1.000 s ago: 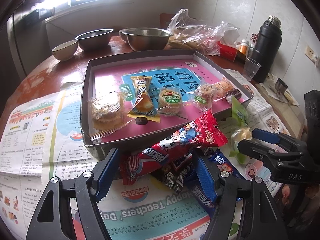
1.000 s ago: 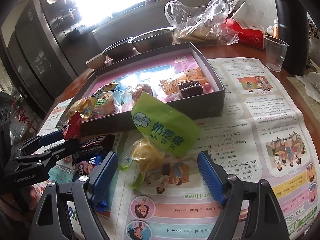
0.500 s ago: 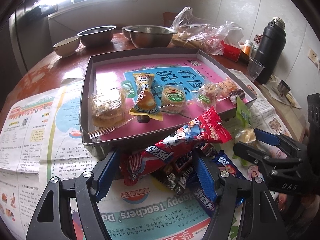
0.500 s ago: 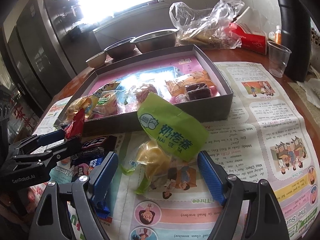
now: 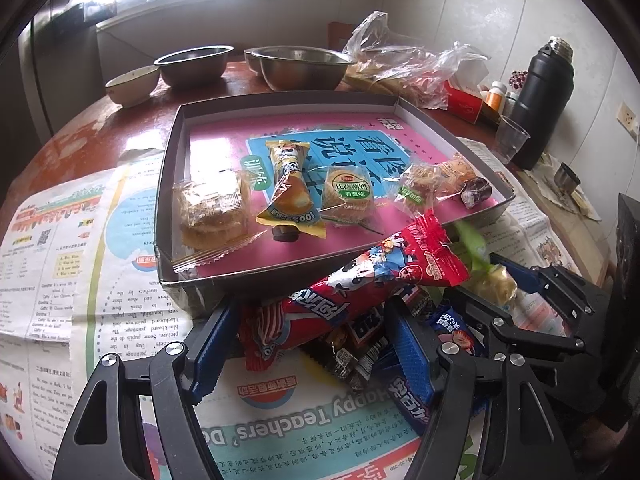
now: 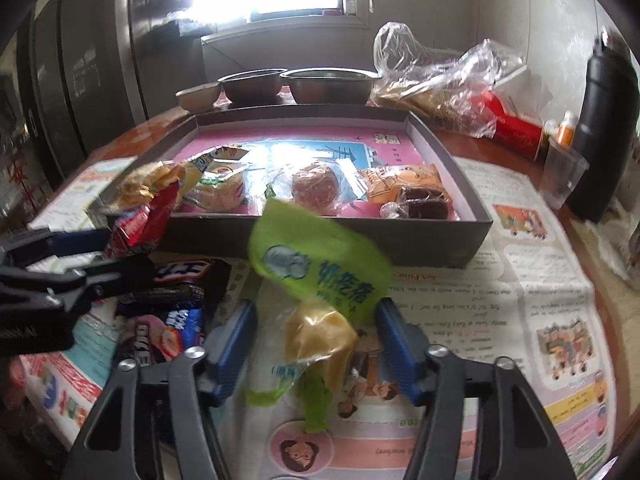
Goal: Organize snacks
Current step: 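Grasp the red wrapped packet with the left gripper while the right gripper grasps the green-labeled bag, then lift and carry the red packet and green-labeled bag over the gray tray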
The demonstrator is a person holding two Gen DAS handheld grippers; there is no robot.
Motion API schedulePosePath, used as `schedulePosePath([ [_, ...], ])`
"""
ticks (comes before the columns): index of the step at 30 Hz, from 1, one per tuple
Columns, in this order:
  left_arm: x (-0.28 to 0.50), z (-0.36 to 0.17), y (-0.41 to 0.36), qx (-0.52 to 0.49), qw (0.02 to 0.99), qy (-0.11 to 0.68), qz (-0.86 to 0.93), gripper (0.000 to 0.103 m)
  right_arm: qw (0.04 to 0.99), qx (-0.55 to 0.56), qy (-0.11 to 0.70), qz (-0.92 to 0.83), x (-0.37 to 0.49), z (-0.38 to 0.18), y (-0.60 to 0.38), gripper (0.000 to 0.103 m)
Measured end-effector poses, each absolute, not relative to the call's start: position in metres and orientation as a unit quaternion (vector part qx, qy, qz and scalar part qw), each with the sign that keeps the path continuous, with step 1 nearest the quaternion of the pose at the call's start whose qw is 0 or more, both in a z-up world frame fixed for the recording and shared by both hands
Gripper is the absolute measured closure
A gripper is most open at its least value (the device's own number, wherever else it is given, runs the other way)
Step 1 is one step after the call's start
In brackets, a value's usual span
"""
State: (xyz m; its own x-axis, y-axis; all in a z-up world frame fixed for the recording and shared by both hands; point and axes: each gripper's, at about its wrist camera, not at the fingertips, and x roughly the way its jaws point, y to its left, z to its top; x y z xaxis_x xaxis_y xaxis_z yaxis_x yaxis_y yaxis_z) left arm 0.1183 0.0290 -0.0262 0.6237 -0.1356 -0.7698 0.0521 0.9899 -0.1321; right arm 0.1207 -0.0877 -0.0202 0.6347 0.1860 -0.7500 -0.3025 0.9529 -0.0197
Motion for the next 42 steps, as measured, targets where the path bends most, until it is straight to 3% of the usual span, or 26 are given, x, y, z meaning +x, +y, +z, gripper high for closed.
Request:
schedulePosePath([
  [5, 0.119, -0.030, 0.032, -0.070, 0.895, 0.436, -0.056, 0.028, 0.901, -0.080, 0.400, 0.148, 0.117, -0.020, -0.086, 0.062],
  [13, 0.121, -0.034, 0.037, -0.102, 0.892, 0.436, -0.062, 0.029, 0.899, -0.052, 0.404, 0.157, 0.117, -0.018, -0.097, 0.064],
  [15, 0.121, -0.034, 0.038, -0.108, 0.892, 0.435, -0.060, 0.037, 0.900, -0.052, 0.404, 0.157, 0.118, -0.018, -0.097, 0.064],
  [17, 0.121, -0.034, 0.042, -0.123, 0.890, 0.434, -0.067, 0.056, 0.899, -0.052, 0.405, 0.157, 0.118, -0.018, -0.097, 0.064],
  [20, 0.121, -0.034, 0.044, -0.128, 0.889, 0.433, -0.068, 0.073, 0.899, -0.047, 0.405, 0.158, 0.118, -0.018, -0.097, 0.064],
  [22, 0.121, -0.033, 0.044, -0.128, 0.889, 0.434, -0.071, 0.076, 0.899, -0.045, 0.405, 0.158, 0.118, -0.018, -0.098, 0.064],
  [42, 0.108, -0.008, 0.044, -0.123, 0.901, 0.408, -0.087, 0.078, 0.900, 0.004, 0.401, 0.169, 0.118, -0.006, -0.111, 0.065],
])
